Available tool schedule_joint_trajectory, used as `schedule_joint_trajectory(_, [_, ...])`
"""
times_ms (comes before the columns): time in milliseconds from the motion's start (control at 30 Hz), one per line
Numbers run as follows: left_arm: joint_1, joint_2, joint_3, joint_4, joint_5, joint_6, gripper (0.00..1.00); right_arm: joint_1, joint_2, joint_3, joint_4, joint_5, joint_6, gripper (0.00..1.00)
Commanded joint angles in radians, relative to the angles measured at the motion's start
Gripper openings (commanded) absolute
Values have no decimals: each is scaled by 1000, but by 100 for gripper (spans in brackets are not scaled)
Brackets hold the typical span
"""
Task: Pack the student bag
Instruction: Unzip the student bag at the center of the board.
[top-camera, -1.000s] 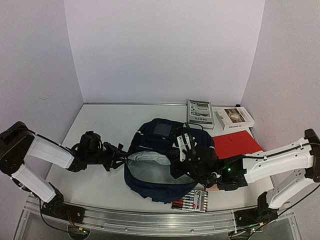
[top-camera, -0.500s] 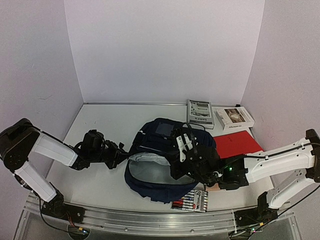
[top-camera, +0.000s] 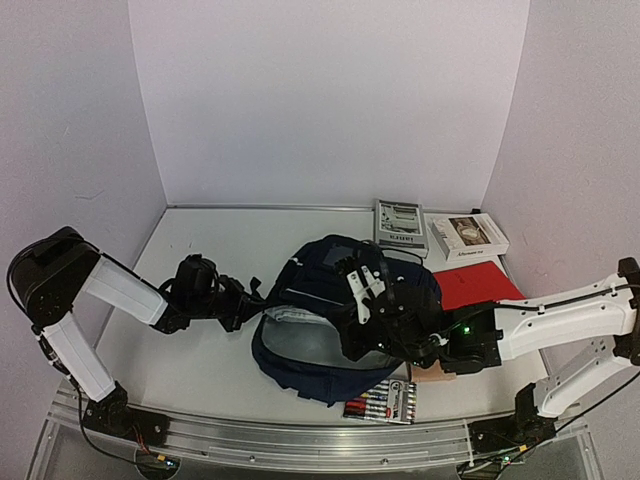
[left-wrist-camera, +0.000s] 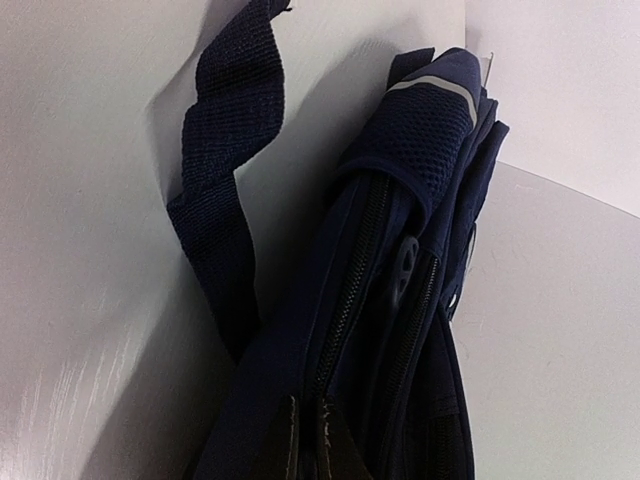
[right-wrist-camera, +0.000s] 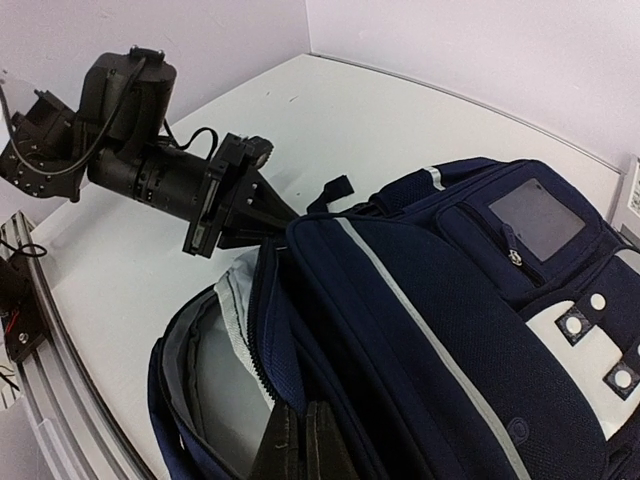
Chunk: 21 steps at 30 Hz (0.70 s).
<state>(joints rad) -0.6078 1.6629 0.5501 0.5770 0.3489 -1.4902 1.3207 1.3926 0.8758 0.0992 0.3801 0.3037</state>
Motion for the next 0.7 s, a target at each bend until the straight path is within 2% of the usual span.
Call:
schedule_joint_trajectory(0, [62,37,61,-38,-65,54,0,50,-38,115,17,25,-31,0])
schedule_joint_trajectory(200, [82,87,185,-183,-64,148,0,108,35,202,-41,93,-91,0])
schedule_joint_trajectory(500, [94,153,324,-362,-90,275,0,187,127,307,-57,104,-178,0])
schedule_joint_trajectory(667, [93,187,386,-394,-77,307,0,193,151,321,-37,86,-181,0])
